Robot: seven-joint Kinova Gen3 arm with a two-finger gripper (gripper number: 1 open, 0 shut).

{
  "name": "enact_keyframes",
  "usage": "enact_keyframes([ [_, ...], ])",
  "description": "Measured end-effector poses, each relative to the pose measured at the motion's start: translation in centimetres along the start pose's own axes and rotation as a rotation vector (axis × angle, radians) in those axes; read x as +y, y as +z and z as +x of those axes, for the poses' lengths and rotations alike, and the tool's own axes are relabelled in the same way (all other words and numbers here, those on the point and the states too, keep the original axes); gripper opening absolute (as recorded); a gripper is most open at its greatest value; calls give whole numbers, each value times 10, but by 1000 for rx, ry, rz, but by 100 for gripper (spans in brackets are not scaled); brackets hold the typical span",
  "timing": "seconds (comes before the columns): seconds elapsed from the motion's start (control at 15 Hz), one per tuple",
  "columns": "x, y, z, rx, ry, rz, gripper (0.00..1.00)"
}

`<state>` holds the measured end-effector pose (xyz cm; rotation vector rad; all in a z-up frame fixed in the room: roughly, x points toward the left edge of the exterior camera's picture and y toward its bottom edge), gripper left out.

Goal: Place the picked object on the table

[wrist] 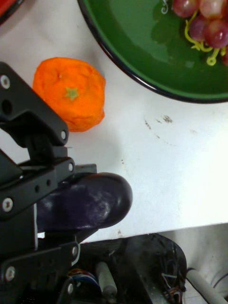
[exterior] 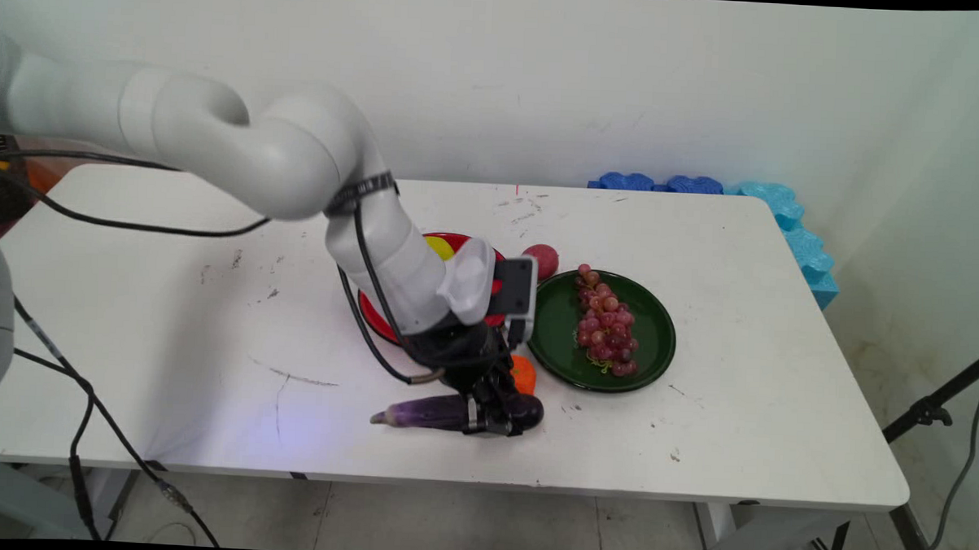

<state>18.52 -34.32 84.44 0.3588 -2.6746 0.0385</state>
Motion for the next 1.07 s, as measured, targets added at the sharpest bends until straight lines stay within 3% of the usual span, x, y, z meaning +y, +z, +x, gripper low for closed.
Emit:
enact_keyframes([
  [0.6,6,37,-9,22,72,33,0],
  [0.67,7,39,-9,25,78,35,100],
  [1.07,11,41,-7,48,87,45,100],
])
